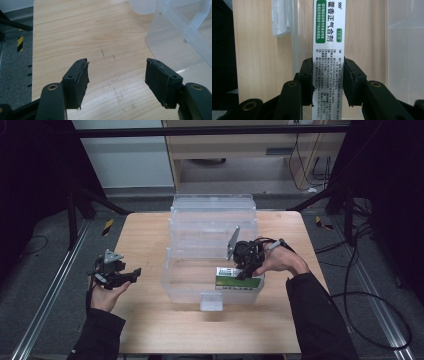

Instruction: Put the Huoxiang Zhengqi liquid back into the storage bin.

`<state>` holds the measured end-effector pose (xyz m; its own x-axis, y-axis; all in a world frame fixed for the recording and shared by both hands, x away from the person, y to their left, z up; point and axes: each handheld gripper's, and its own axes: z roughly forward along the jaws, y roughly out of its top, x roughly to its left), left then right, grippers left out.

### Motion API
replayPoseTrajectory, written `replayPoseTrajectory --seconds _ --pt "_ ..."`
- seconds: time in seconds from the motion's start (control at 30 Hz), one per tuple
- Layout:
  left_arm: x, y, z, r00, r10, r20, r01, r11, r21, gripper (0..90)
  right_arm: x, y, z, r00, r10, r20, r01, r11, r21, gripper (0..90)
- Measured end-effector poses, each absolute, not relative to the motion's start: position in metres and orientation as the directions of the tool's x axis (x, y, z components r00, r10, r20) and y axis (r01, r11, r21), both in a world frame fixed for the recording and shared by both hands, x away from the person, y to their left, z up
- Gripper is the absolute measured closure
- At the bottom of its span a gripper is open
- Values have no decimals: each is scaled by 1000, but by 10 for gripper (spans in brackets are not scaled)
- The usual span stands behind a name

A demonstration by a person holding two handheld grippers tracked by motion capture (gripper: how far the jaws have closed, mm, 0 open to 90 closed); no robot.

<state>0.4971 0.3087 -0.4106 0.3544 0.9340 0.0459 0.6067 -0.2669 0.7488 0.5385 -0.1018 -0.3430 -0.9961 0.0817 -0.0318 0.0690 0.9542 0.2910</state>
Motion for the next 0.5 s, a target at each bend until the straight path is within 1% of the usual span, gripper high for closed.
replayPoseTrajectory --seconds 0.5 --pt "497 308 -411 356 933 48 607 -270 748 342 538 -101 -355 -997 71 -35 58 956 286 634"
